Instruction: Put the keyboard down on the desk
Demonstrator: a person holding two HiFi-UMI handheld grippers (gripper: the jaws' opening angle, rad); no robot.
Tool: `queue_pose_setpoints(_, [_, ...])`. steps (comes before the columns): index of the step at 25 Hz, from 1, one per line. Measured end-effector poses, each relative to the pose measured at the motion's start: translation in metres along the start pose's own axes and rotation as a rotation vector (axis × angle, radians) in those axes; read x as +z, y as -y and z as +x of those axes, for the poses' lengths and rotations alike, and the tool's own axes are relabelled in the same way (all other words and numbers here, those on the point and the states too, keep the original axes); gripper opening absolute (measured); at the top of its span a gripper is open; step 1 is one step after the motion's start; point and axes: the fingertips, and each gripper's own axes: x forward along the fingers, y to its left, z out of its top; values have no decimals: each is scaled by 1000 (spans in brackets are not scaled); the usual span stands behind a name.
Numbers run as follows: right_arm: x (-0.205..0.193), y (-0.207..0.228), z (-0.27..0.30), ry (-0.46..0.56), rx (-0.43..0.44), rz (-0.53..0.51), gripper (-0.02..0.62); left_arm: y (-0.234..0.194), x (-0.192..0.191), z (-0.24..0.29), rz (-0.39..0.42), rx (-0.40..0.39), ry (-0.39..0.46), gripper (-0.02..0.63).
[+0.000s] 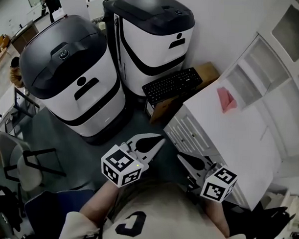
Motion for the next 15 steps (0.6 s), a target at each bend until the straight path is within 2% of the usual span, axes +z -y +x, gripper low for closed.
queue_pose_setpoints(6, [-3,9,26,-53,-5,32,23,-18,-3,-6,-35,9,-18,12])
queue_pose_setpoints(15, [11,50,37,-80,28,96,23,-43,-3,25,-80,68,-53,12])
